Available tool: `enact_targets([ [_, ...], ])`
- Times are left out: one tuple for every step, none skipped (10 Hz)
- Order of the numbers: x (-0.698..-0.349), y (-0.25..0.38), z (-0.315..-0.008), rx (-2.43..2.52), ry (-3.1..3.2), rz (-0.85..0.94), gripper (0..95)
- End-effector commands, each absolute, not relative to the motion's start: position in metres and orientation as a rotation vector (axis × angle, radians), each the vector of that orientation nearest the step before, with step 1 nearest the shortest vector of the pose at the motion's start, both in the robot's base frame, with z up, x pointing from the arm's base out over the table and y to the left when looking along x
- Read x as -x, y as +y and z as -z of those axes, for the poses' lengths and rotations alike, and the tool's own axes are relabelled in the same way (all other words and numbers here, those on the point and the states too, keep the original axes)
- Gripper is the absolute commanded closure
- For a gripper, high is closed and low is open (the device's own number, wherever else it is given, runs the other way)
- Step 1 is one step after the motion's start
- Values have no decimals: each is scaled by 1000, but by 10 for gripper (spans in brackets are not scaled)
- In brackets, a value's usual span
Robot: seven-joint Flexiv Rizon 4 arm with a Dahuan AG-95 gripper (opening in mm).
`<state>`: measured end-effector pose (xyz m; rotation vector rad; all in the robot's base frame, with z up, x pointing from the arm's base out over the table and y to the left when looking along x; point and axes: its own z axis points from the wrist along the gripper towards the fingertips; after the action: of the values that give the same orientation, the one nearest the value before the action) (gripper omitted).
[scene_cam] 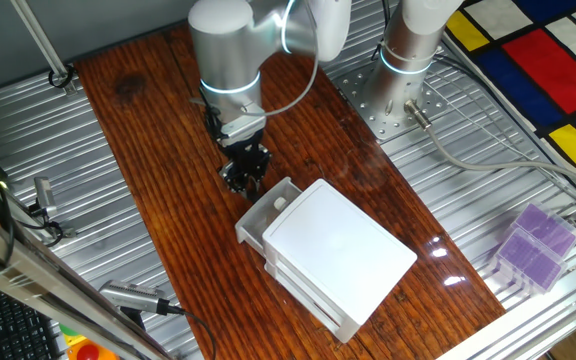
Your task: Take something out of a drawer
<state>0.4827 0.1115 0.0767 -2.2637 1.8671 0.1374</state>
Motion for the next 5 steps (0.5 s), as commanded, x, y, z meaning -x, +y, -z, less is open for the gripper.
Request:
enact_targets([
  [-481,108,-79,2264,1867,-140,950],
  [-481,107,-79,2263,1869,-139,950],
  [-481,105,-79,2265,1869,-137,950],
  [-481,103,-77,2266,1867,-139,950],
  [-481,103,-77,2267,1866,-137,950],
])
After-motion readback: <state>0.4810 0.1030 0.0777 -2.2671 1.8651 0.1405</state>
